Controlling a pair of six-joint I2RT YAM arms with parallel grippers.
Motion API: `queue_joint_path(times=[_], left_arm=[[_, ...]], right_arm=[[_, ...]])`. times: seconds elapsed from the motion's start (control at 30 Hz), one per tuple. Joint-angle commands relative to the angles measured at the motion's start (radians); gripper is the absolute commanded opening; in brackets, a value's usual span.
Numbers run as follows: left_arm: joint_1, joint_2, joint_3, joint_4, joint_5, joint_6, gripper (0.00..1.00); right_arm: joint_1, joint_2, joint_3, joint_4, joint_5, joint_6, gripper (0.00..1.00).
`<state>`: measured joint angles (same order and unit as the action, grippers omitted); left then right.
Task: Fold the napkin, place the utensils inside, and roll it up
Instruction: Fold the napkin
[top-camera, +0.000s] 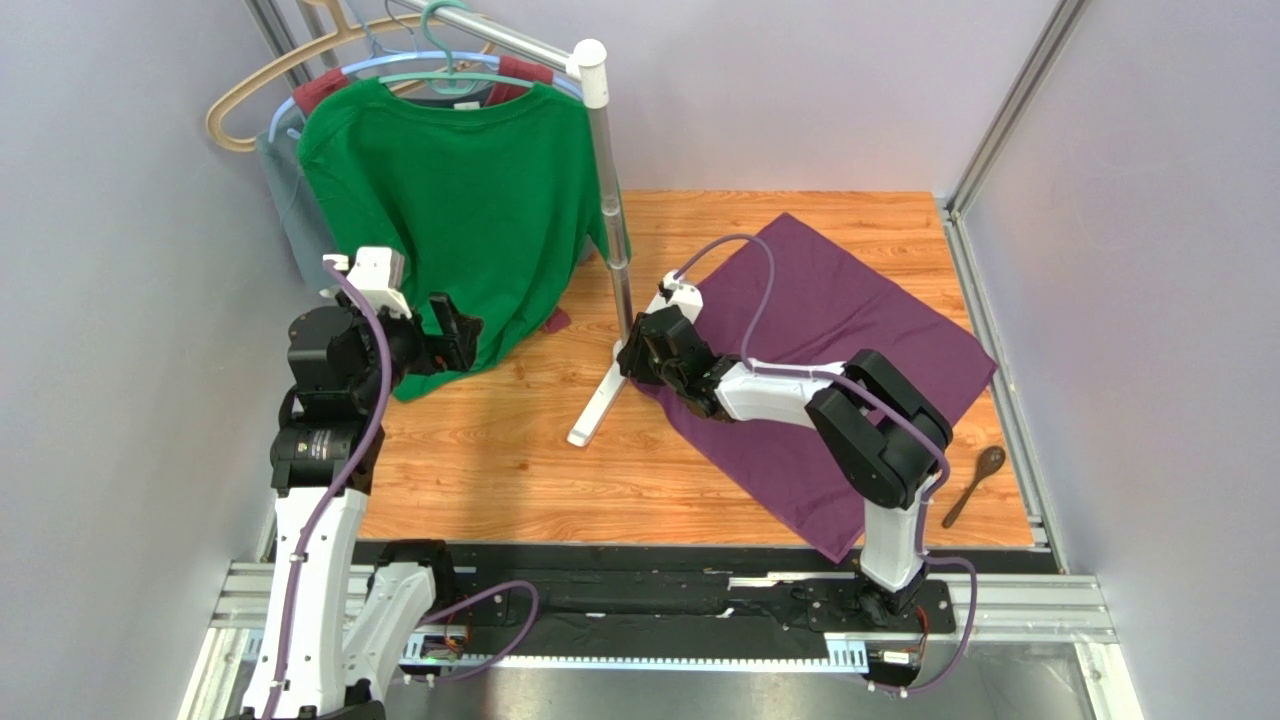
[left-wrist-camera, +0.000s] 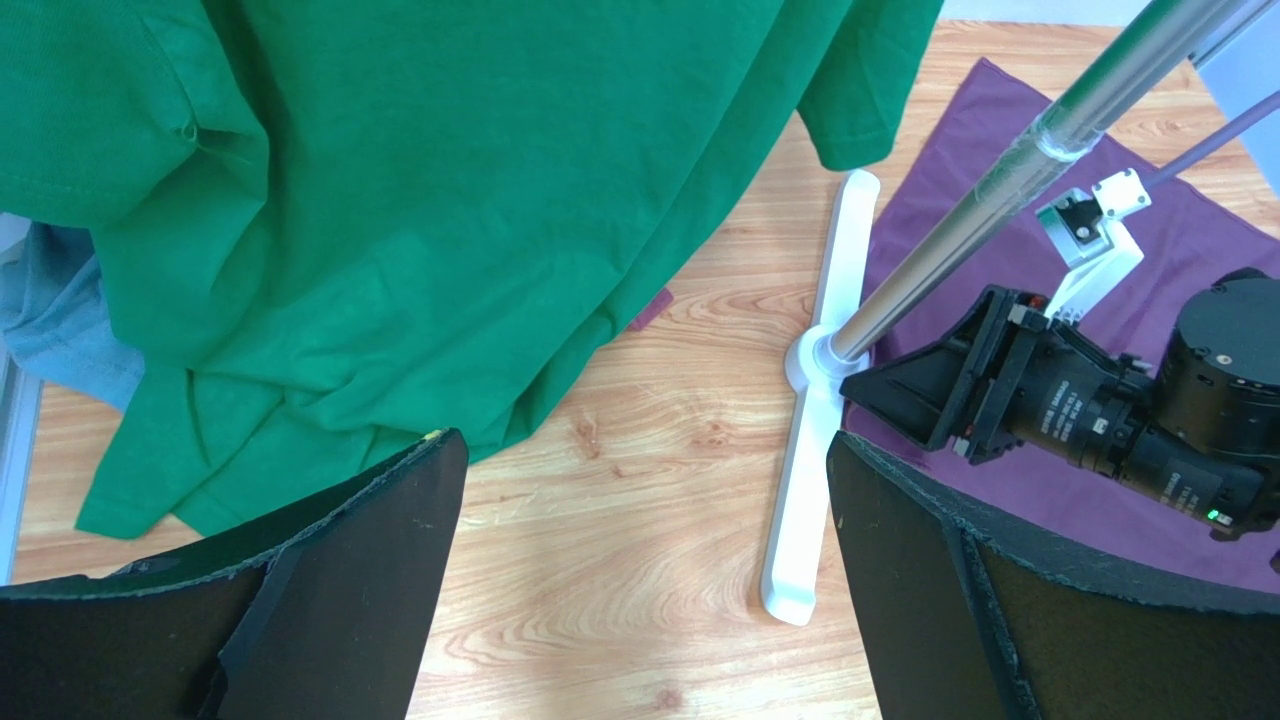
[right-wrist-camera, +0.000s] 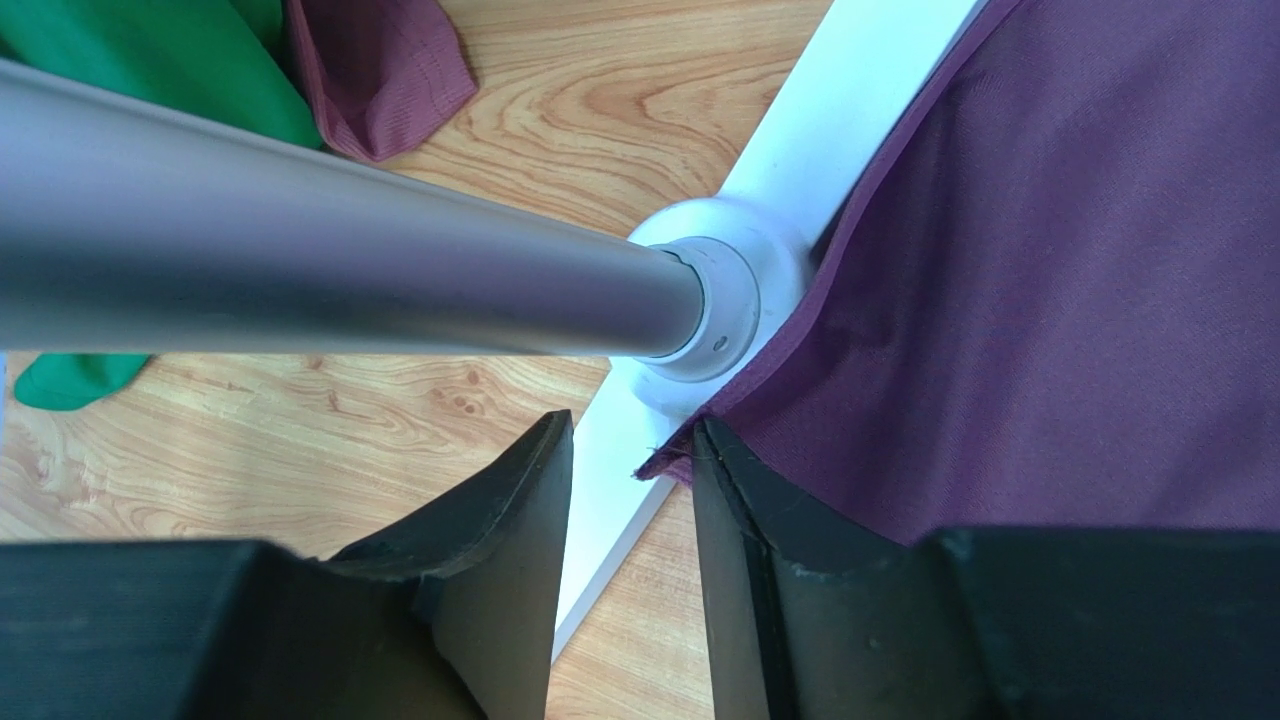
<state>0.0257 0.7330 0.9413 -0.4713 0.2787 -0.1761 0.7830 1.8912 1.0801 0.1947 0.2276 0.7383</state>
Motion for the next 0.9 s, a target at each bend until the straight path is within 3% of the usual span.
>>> queue_joint_path(times=[0.0,0.4,0.57,0.7,0.87], left_arm=[[-0.004,-0.007,0.005,0.028,-0.007,0.013,0.99],[-0.007,-0.009,0.005,0.026,-0.009,0.013,0.99],[-0.007,-0.009,0.005,0.026,-0.01,0.015,0.99],[-0.006,-0.011,0.005,0.025,-0.013,0.013,0.99],[-0.006,-0.012,0.005,0.025,-0.016,0.015,0.99]], right_arm=[[-0.001,0.022,0.049,-0.004,0.035,0.022,0.37],[-0.016,0.045,0.057,-0.031,0.032,0.036,0.29],[-0.027,0.046,0.061,-0.031,0.019,0.035,0.17],[-0.03,0.043,0.072,-0.035,-0.007,0.015,0.0],[-0.03,0.013,0.064,-0.037,-0.062,-0.01,0.0]])
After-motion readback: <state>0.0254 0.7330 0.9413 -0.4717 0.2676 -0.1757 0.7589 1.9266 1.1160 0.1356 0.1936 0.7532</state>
